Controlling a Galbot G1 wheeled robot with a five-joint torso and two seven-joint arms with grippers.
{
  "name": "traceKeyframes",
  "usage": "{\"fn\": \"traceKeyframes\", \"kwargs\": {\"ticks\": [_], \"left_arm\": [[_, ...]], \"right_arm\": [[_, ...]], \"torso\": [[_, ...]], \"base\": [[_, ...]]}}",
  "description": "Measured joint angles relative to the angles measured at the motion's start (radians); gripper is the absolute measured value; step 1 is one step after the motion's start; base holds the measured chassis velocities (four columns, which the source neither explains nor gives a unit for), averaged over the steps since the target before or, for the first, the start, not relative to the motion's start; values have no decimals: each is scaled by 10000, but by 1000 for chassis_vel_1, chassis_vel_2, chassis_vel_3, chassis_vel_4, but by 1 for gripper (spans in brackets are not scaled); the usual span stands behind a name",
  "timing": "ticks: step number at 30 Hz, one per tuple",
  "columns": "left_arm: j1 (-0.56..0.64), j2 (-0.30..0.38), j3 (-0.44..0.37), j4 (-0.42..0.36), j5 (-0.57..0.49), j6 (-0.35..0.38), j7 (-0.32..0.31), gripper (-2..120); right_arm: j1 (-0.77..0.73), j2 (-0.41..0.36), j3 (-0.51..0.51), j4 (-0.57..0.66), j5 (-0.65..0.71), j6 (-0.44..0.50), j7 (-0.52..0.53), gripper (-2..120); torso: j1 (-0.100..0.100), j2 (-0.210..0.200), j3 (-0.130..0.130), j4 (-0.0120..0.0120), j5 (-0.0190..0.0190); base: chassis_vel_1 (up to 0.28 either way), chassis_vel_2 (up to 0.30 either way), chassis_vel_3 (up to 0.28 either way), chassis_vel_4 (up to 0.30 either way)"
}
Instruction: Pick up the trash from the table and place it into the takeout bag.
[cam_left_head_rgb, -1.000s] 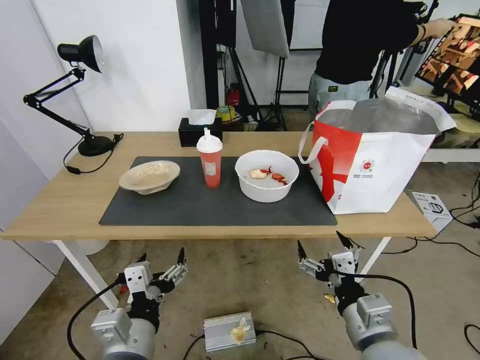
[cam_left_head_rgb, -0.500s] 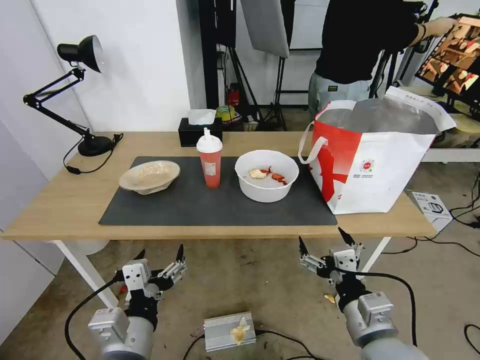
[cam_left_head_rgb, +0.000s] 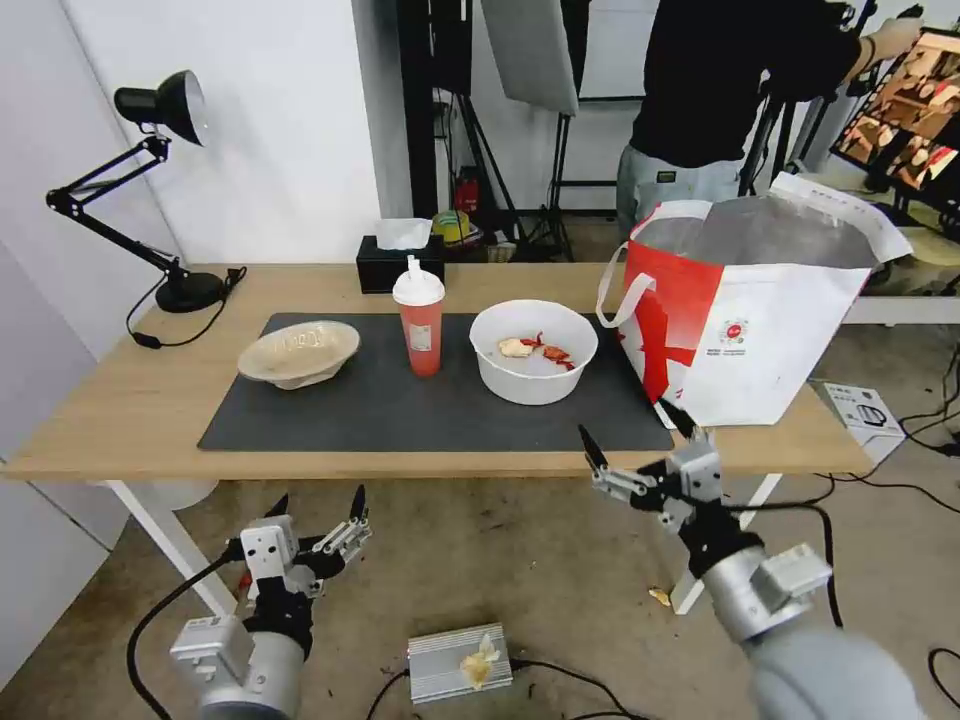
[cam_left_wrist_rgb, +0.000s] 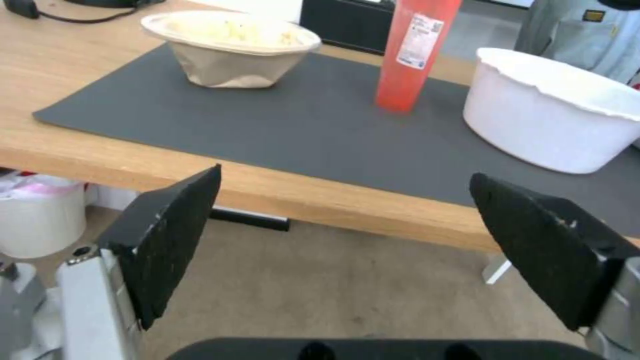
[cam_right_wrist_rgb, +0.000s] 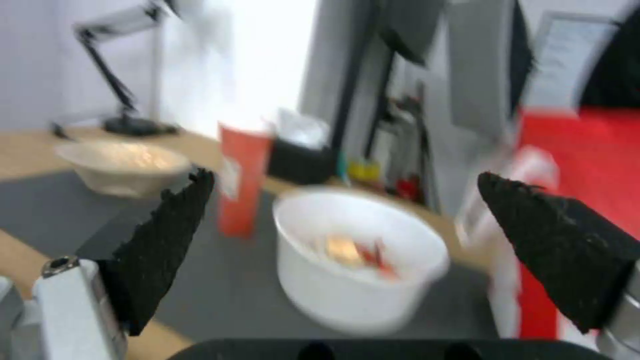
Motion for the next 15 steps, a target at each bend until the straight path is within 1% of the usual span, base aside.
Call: {"fn": "traceKeyframes", "kwargs": {"ticks": [1, 2, 3, 4, 6, 7, 10, 11, 12, 13, 14, 15], "left_arm": [[6, -61, -26, 2, -3, -3, -2, 100], [5, -94, -39, 5, -2, -6, -4, 100], [-7, -147, -63, 18, -3, -6, -3, 100], [-7, -147, -63, 18, -3, -6, -3, 100], [-25, -237, -91, 50, 0, -8, 16, 100], [-25, -237, -91, 50, 0, -8, 16, 100], [-38, -337, -73, 101, 11, -12, 51, 100], [-38, -337, -73, 101, 11, -12, 51, 100], [-93, -302, -28, 144, 9, -12, 60, 100], [-145, -227, -2, 206, 6, -14, 77, 100], [-150, -201, -1, 234, 0, -20, 83, 100], [-150, -201, -1, 234, 0, -20, 83, 100]], "right_arm": [[541, -524, -96, -119, 532, 66, -56, 100], [842, -816, -146, -178, 847, 90, -76, 100], [1370, -1307, -245, -298, 1452, 107, -112, 100], [1370, -1307, -245, -298, 1452, 107, -112, 100], [2405, -2102, -529, -573, 2499, 108, -237, 100], [2405, -2102, -529, -573, 2499, 108, -237, 100], [3763, -2893, -1042, -987, 3476, 102, -643, 100], [3763, -2893, -1042, -987, 3476, 102, -643, 100], [4024, -3169, -1090, -1119, 3696, 84, -912, 100], [4228, -3366, -1170, -1267, 3846, 73, -1219, 100], [4446, -3492, -1298, -1424, 3960, 63, -1477, 100], [4446, -3492, -1298, -1424, 3960, 63, -1477, 100]], "torso": [[0, -1, 1, 1, 2], [1, 0, 1, 3, -2], [1, -1, 1, 1, 0], [1, -1, 1, 1, 0], [0, -1, 1, -2, -2], [0, -1, 1, -2, -2], [1, -1, 2, 4, 0], [1, -1, 2, 4, 0], [1, -1, 2, 5, -2], [1, 0, 0, -6, -3], [0, -1, 0, -6, -2], [0, -1, 0, -6, -2]], "base": [[0, 0, 0, 0], [0, 0, 0, 0], [0, 0, 0, 0], [0, 0, 0, 0], [0, 0, 0, 0], [0, 0, 0, 0], [0, 0, 0, 0], [0, 0, 0, 0], [0, 0, 0, 0], [0, 0, 0, 0], [0, 0, 0, 0], [0, 0, 0, 0]]}}
